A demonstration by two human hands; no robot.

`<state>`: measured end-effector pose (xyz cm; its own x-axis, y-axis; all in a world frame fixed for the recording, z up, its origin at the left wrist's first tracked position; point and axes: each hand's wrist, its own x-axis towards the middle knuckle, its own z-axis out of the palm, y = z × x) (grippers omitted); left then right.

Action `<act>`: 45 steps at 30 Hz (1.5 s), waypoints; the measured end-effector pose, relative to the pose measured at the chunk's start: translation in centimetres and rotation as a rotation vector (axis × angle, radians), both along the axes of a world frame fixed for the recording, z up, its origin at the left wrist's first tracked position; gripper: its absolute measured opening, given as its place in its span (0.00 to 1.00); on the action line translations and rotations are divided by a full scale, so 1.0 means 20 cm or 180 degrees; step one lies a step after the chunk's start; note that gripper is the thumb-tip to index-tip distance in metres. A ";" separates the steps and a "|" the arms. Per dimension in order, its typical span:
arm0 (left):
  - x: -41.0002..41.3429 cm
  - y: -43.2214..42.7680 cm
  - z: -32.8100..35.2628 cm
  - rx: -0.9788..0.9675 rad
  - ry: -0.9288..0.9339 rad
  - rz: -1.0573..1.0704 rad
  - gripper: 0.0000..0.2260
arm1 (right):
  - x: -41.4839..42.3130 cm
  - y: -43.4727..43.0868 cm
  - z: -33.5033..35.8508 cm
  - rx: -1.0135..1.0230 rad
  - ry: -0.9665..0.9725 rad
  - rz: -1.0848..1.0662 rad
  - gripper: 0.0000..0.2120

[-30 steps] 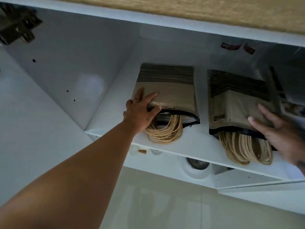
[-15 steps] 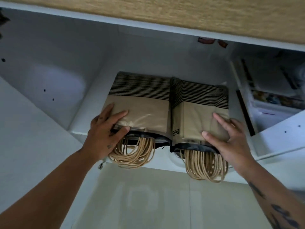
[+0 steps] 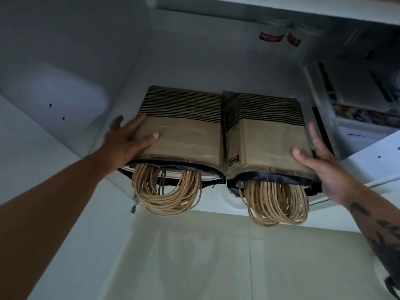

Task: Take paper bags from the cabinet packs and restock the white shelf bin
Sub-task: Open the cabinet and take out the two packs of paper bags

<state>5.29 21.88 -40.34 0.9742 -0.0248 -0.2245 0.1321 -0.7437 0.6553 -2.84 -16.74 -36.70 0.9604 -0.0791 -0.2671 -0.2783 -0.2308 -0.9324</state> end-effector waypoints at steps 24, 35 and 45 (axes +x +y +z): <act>-0.48 0.06 -0.01 -0.2729 0.0400 0.0353 0.33 | -0.39 0.10 -0.07 0.0574 -0.0306 0.0264 0.42; -0.53 0.17 0.05 -0.3092 0.1364 0.0462 0.25 | -0.46 0.11 -0.01 0.1618 0.0557 0.0045 0.25; -0.89 0.29 0.17 -0.3054 0.1519 0.0670 0.43 | -0.78 0.18 0.13 0.1826 0.0628 -0.0111 0.22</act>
